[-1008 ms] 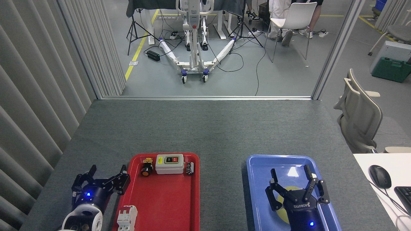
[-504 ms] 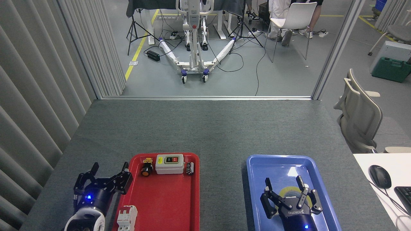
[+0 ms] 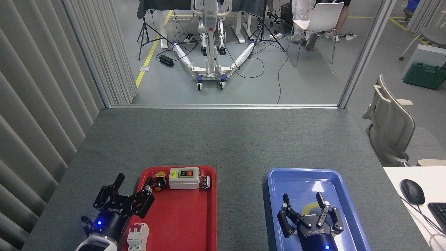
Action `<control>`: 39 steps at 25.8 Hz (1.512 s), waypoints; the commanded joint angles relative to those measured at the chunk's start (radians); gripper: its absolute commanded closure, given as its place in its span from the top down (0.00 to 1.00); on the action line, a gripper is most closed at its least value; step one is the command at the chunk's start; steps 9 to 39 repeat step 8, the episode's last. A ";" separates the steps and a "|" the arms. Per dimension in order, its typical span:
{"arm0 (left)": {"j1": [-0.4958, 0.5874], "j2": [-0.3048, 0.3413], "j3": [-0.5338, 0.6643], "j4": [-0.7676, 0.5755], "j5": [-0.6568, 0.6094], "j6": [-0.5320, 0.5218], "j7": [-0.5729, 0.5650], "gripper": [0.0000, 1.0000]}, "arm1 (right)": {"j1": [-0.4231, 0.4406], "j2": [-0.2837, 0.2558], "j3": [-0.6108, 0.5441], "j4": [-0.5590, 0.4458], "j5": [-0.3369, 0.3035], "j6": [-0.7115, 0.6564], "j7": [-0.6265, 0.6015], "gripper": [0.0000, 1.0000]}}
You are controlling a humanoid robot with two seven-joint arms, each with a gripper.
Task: Place and move tape with both arms
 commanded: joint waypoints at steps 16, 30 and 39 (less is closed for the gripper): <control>-0.002 0.017 -0.002 0.023 0.005 -0.026 -0.020 1.00 | 0.015 0.011 -0.035 0.001 -0.005 -0.004 -0.003 0.99; -0.002 0.017 -0.002 0.023 0.005 -0.026 -0.020 1.00 | 0.015 0.011 -0.035 0.001 -0.005 -0.004 -0.003 0.99; -0.002 0.017 -0.002 0.023 0.005 -0.026 -0.020 1.00 | 0.015 0.011 -0.035 0.001 -0.005 -0.004 -0.003 0.99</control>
